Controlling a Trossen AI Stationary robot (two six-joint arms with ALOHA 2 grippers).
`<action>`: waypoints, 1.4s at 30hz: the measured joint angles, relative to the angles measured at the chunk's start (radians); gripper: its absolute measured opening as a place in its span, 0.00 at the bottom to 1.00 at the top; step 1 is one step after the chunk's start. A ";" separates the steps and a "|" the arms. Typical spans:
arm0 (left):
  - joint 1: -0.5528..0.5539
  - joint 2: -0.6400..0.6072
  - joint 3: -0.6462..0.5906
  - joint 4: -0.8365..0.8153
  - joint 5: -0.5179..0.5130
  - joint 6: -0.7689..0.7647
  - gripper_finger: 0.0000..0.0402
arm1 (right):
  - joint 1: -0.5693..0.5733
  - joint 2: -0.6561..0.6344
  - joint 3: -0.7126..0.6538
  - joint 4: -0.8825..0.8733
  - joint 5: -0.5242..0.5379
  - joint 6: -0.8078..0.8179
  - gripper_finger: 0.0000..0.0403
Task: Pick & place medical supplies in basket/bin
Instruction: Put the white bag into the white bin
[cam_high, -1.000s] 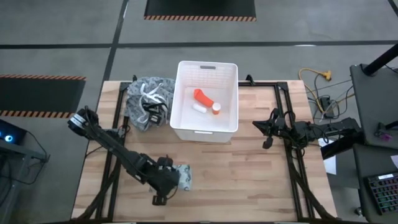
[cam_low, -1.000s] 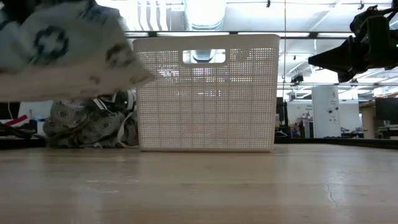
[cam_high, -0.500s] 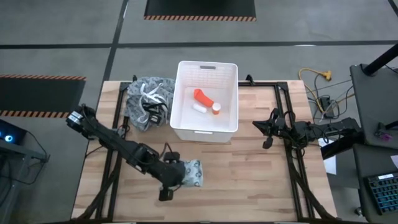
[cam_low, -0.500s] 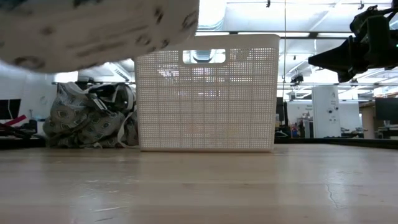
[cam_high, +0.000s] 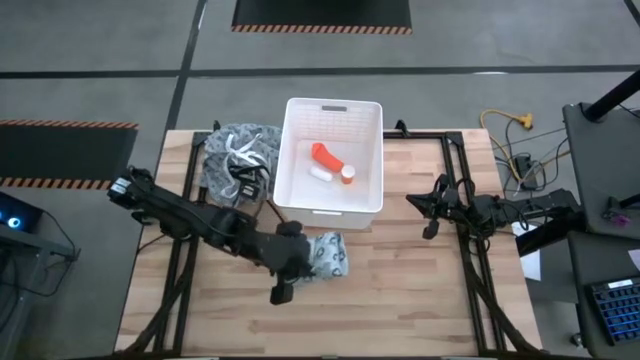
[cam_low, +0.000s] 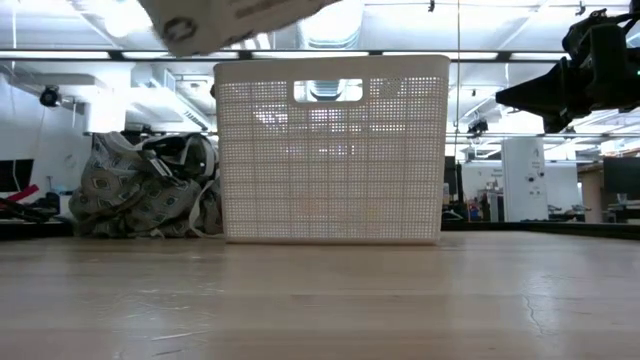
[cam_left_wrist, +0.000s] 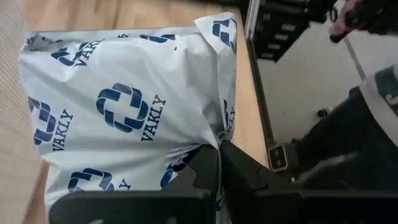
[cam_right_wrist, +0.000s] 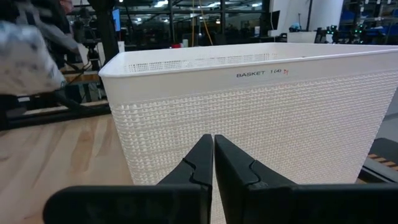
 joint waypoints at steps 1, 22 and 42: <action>0.004 0.000 0.017 -0.007 -0.008 0.012 0.00 | 0.000 0.000 0.000 0.000 0.000 0.000 0.02; 0.390 0.009 0.268 -0.031 -0.076 0.317 0.00 | 0.000 -0.001 0.000 0.000 -0.002 0.055 0.02; 0.801 0.010 -0.009 0.187 0.103 0.607 0.00 | 0.000 -0.001 0.000 0.000 0.000 0.087 0.02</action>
